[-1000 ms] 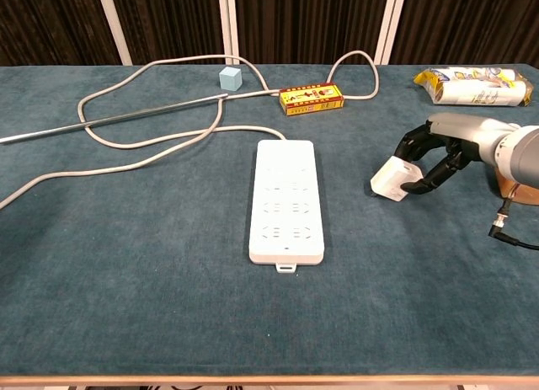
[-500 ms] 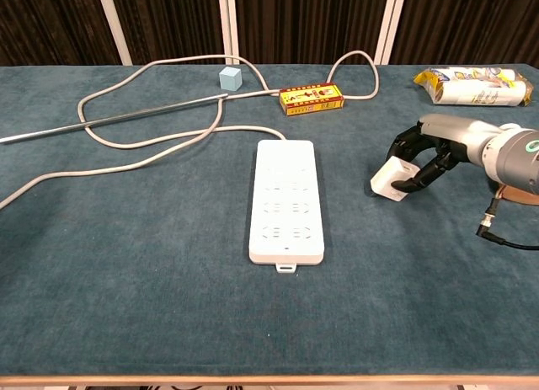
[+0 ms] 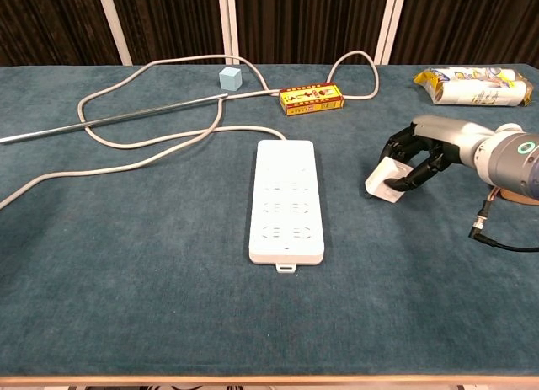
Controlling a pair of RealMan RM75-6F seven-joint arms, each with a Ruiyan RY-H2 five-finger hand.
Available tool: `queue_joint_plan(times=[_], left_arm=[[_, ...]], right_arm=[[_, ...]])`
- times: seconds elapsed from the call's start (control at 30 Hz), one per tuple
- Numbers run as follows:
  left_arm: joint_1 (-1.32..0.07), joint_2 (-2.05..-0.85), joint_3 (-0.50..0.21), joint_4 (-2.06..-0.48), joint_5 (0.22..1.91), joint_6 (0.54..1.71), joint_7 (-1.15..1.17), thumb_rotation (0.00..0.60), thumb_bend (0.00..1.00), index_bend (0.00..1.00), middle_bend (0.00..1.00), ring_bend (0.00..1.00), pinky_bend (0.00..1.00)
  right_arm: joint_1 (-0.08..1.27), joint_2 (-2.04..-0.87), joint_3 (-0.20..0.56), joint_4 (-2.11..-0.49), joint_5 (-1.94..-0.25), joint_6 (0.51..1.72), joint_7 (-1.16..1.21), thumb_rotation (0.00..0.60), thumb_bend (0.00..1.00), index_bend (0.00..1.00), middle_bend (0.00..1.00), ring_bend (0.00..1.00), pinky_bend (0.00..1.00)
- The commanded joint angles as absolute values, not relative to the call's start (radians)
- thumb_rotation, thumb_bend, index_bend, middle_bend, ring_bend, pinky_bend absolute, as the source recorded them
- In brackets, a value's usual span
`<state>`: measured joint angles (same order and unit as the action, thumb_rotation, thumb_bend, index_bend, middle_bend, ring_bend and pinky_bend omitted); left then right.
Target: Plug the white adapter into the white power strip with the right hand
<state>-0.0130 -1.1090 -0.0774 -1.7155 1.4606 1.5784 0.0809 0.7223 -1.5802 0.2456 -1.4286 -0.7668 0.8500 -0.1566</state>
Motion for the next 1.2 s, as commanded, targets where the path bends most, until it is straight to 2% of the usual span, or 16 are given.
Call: queue_joint_plan(times=[0.03,0.37,0.77,0.97,1.2], left_arm=[[-0.014,-1.108,-0.075,-1.717,1.461,1.575,0.082,0.600,0.09,0.19,0.01,0.00,0.00],[-0.017,-1.099,-0.067,-1.727,1.460,1.558,0.087,0.600,0.09,0.20,0.01,0.00,0.00],[-0.013,-1.092,-0.076,-1.731,1.445,1.568,0.076,0.600,0.09,0.21,0.01,0.00,0.00],[-0.008,-1.097,-0.085,-1.728,1.436,1.583,0.080,0.600,0.09,0.21,0.01,0.00,0.00],[-0.010,-1.097,-0.081,-1.731,1.439,1.577,0.088,0.600,0.09,0.21,0.01,0.00,0.00]], right_arm=[[0.722,-1.580,0.246,-1.428,-0.782,0.846,-0.148,0.600,0.52,0.51,0.47,0.28,0.01],[0.718,-1.560,0.241,-1.449,-0.821,0.836,-0.128,0.600,0.55,0.54,0.49,0.29,0.01],[0.765,-1.446,0.260,-1.576,-0.930,0.866,-0.224,0.600,0.55,0.56,0.49,0.29,0.01],[0.822,-1.419,0.247,-1.648,-0.859,0.876,-0.380,0.600,0.55,0.56,0.49,0.29,0.01],[0.899,-1.481,0.271,-1.711,-0.657,1.009,-0.566,0.600,0.55,0.56,0.49,0.29,0.01]])
